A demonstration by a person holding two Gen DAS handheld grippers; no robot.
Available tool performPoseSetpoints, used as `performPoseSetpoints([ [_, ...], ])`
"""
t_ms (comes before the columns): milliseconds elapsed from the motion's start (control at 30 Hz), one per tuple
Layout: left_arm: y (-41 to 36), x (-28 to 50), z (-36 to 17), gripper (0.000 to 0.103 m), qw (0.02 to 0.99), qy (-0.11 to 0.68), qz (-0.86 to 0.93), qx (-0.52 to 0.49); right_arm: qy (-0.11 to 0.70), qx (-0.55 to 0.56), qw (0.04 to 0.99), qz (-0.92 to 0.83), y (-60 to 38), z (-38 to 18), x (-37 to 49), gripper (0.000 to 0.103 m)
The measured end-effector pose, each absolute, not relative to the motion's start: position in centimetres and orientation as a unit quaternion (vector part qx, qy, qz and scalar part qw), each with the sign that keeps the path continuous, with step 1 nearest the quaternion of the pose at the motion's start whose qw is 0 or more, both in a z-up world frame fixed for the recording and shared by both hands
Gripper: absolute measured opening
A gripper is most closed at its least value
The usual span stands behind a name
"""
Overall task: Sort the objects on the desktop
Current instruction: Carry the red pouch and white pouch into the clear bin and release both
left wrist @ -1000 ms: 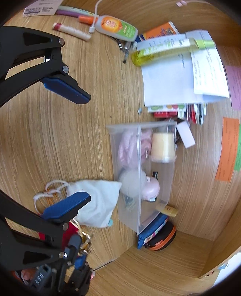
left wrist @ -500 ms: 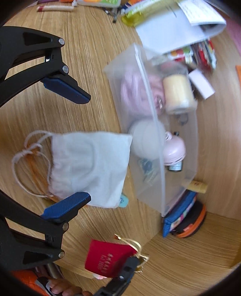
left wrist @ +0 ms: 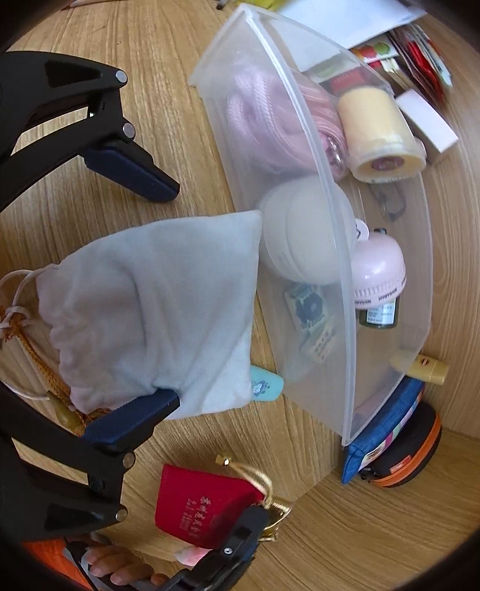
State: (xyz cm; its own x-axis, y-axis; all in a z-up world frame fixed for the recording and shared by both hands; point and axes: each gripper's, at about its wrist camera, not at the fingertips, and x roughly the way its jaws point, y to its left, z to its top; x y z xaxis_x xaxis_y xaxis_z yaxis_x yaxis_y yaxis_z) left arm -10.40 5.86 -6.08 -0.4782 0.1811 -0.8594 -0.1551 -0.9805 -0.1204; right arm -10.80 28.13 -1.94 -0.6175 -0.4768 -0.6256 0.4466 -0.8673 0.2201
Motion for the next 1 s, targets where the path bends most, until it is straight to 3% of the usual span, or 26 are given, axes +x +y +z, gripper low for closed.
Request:
performPoseSetpoints([
  [167, 7.0, -10.5, -6.3, 0.101, 0.113, 0.007, 0.864, -0.49, -0.02, 0.355, 0.264, -0.897, 27.7, -2.2, -11.2, 0.016],
  [200, 7.0, -10.4, -6.3, 0.097, 0.117, 0.006, 0.866, -0.486, -0.02, 0.355, 0.263, -0.897, 27.7, -2.2, -11.2, 0.016],
  [233, 7.0, -10.2, -6.1, 0.082, 0.124, 0.004, 0.868, -0.48, -0.021, 0.356, 0.264, -0.896, 27.7, -2.2, -11.2, 0.016],
  [267, 6.9, -9.9, -5.8, 0.075, 0.133, -0.001, 0.869, -0.476, -0.022, 0.358, 0.264, -0.896, 27.7, -2.2, -11.2, 0.016],
  [600, 3.1, -6.5, -3.7, 0.073, 0.091, -0.036, 0.899, -0.427, -0.013, 0.355, 0.264, -0.897, 26.7, -1.3, -11.2, 0.016],
  [667, 2.2, -5.8, -2.8, 0.033, 0.085, -0.042, 0.904, -0.417, -0.012, 0.351, 0.27, -0.897, 26.3, -0.8, -11.2, 0.016],
  [700, 1.8, -5.8, -2.4, 0.031, 0.086, -0.045, 0.903, -0.419, -0.011, 0.348, 0.271, -0.898, 26.0, -0.6, -11.2, 0.016],
  [833, 0.8, -5.5, -1.7, 0.031, 0.079, -0.053, 0.907, -0.41, -0.004, 0.334, 0.279, -0.9, 24.8, 0.4, -11.1, 0.016],
  [900, 0.1, -5.4, -1.8, 0.039, 0.083, -0.066, 0.903, -0.415, -0.002, 0.33, 0.283, -0.901, 24.3, 0.7, -10.9, 0.016],
  [967, -0.5, -5.6, -2.0, 0.075, 0.095, -0.085, 0.895, -0.427, 0.001, 0.329, 0.287, -0.9, 23.8, 0.9, -10.8, 0.017],
  [1000, -0.7, -5.5, -2.1, 0.08, 0.095, -0.089, 0.894, -0.428, 0.003, 0.328, 0.288, -0.9, 23.6, 0.9, -10.8, 0.017],
])
